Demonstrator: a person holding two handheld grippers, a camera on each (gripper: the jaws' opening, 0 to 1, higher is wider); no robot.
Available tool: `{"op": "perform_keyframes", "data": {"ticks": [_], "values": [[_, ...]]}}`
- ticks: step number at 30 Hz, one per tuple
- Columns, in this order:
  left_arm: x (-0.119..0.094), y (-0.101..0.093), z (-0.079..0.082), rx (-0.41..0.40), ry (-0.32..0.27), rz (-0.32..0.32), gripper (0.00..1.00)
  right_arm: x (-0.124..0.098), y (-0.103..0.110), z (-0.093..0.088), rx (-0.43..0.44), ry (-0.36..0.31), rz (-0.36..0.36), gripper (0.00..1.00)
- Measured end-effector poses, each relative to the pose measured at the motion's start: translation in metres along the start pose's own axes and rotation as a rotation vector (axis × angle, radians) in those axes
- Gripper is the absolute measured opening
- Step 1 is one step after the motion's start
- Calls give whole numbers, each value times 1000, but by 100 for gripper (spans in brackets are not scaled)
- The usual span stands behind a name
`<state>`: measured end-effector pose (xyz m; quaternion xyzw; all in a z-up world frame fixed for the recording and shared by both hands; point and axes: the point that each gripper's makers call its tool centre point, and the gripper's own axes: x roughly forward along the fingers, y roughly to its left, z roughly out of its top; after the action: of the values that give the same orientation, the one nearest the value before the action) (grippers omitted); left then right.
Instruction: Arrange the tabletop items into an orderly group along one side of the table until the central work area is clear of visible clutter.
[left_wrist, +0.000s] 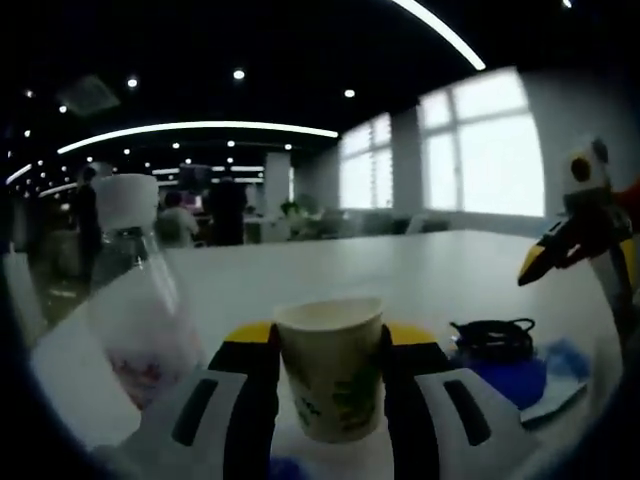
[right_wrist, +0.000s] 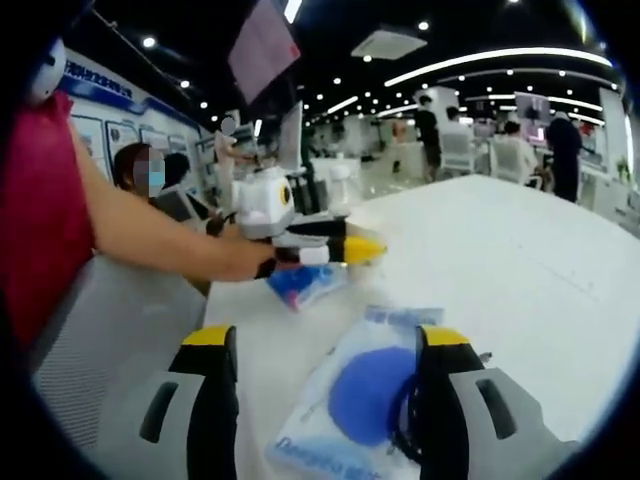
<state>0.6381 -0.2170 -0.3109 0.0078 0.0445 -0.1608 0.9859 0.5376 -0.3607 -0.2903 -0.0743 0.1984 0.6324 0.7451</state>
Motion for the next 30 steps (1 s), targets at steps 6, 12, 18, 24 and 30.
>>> {"op": "perform_keyframes", "data": {"ticks": [6, 12, 18, 24, 30], "values": [[1, 4, -7, 15, 18, 21, 37, 3, 1, 0, 6, 1, 5, 71], [1, 3, -18, 16, 51, 38, 37, 1, 3, 1, 5, -2, 8, 71], [-1, 7, -21, -2, 54, 59, 38, -5, 3, 1, 7, -5, -1, 71], [-7, 5, -24, 1, 79, 73, 40, -5, 3, 4, 8, -20, -7, 71], [-13, 6, -34, -18, 122, 92, 40, -5, 4, 7, 7, -31, -9, 70]]}}
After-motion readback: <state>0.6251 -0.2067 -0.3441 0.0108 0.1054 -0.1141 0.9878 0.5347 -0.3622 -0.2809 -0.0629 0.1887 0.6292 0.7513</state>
